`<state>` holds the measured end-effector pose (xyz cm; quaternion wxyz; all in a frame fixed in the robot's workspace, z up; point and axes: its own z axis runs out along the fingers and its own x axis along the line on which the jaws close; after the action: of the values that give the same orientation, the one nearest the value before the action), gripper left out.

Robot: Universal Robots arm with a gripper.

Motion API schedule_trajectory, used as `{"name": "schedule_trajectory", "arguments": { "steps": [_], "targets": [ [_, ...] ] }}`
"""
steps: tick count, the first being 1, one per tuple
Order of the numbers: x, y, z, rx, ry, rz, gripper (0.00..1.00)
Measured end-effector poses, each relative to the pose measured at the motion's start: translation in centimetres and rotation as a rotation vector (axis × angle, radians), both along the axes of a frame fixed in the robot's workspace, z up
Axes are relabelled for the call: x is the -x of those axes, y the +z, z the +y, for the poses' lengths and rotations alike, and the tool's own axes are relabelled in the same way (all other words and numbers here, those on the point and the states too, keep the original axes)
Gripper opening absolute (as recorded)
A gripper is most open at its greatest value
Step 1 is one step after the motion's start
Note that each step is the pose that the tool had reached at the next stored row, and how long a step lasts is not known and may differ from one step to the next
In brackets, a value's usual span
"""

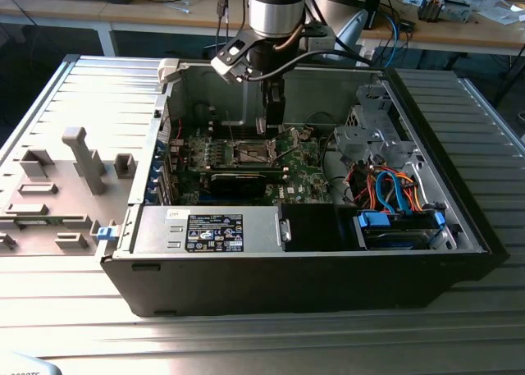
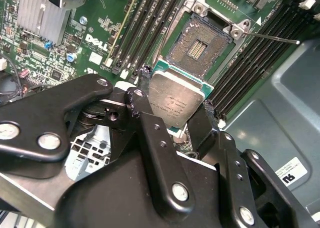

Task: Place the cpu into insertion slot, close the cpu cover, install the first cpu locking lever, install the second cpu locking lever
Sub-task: 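Place the cpu into insertion slot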

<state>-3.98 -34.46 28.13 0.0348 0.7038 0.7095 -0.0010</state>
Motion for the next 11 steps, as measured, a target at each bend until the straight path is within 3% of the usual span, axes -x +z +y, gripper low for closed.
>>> {"name": "schedule_trajectory", "arguments": {
  "steps": [11],
  "targets": [
    [0.01,-0.28,0.00,-0.0001,0.000,0.0000,0.55]
  ]
}}
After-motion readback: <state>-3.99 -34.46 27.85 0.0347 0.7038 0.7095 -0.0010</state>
